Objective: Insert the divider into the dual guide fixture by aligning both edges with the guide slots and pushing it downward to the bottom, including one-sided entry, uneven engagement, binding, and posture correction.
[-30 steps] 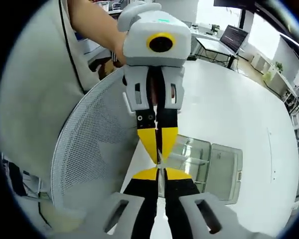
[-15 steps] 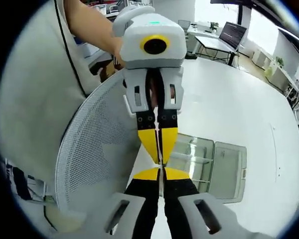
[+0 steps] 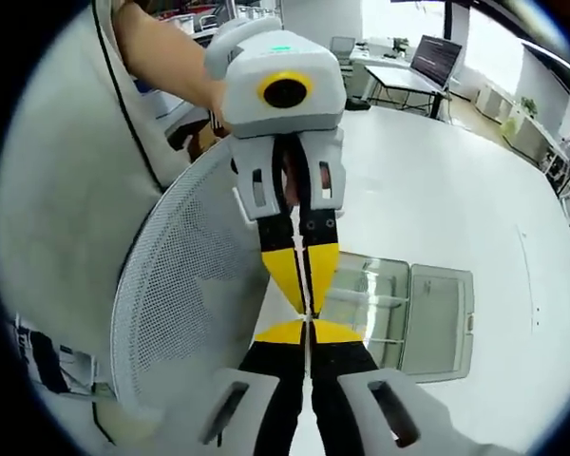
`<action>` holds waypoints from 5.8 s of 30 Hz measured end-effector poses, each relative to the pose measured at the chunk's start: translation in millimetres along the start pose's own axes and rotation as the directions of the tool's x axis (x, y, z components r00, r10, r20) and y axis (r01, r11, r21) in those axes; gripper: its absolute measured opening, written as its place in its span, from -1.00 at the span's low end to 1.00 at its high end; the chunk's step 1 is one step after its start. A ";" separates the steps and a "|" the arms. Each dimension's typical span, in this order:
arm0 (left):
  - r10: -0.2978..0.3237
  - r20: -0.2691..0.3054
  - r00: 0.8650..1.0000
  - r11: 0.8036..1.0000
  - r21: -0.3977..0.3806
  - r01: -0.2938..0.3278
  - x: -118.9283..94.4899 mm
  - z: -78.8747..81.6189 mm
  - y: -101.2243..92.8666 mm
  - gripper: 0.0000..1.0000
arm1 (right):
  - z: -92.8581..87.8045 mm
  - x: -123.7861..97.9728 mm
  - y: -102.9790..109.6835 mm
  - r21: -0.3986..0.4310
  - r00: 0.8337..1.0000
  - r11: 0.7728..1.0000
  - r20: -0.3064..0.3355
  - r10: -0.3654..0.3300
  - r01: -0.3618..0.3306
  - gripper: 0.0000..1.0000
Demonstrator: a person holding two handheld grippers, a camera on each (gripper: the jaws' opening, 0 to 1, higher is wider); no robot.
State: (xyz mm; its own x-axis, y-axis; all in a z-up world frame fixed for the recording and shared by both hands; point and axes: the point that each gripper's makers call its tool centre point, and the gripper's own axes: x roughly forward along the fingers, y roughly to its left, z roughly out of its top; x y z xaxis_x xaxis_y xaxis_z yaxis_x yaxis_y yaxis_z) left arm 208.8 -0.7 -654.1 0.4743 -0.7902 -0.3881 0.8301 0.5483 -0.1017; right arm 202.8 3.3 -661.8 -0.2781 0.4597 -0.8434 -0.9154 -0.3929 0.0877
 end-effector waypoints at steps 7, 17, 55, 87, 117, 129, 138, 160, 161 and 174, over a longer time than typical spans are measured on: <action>-0.008 -0.006 1.000 1.000 -0.011 0.008 -0.4 -1.6 -0.6 -1.00 | 2.2 -1.3 0.3 0.039 1.000 0.999 0.023 0.006 -0.007 -1.00; -0.007 -0.040 0.999 1.000 -0.018 0.006 1.7 -6.3 2.1 -1.00 | 6.2 -1.6 0.0 0.064 0.999 0.998 0.051 -0.006 0.003 -1.00; 0.091 -0.053 0.994 0.995 -0.039 -0.093 -9.2 -13.6 17.1 -0.52 | -23.9 1.3 -25.9 0.053 0.989 0.992 -0.099 -0.106 0.112 -1.00; 0.146 -0.035 0.989 0.984 -0.101 -0.149 -17.7 -14.6 18.3 0.10 | -49.2 25.1 -47.1 0.120 0.972 0.976 -0.173 -0.158 0.180 -1.00; 0.181 -0.075 0.981 0.962 -0.193 -0.192 -22.5 -33.1 28.7 0.37 | -55.8 35.3 -52.7 0.126 0.966 0.974 -0.202 -0.162 0.190 -1.00; 0.182 -0.074 0.980 0.960 -0.202 -0.194 -22.5 -34.8 29.0 0.36 | -58.9 39.5 -54.2 0.135 0.967 0.974 -0.204 -0.154 0.184 -1.00; 0.184 -0.074 0.980 0.959 -0.206 -0.195 -22.5 -34.3 28.7 0.36 | -60.4 40.8 -54.9 0.136 0.968 0.975 -0.203 -0.146 0.176 -1.00; 0.187 -0.074 0.980 0.957 -0.212 -0.199 -23.0 -36.3 32.5 0.35 | -65.1 47.4 -54.8 0.113 0.966 0.979 -0.214 -0.145 0.172 -1.00; 0.187 -0.074 0.980 0.957 -0.212 -0.199 -23.0 -36.5 32.6 0.35 | -64.6 47.8 -54.7 0.114 0.967 0.978 -0.211 -0.145 0.172 -1.00; 0.188 -0.074 0.979 0.957 -0.211 -0.200 -23.6 -34.5 32.0 0.35 | -68.0 51.8 -55.0 0.108 0.966 0.980 -0.216 -0.142 0.168 -1.00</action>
State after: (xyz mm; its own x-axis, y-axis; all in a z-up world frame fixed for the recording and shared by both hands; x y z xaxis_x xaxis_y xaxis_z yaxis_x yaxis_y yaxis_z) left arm 214.1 45.0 -679.8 0.5992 -0.6504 -0.4668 0.6378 0.7402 -0.2128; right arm 258.5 -5.4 -746.4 -0.0760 0.3280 -0.9416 -0.9751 -0.2219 0.0014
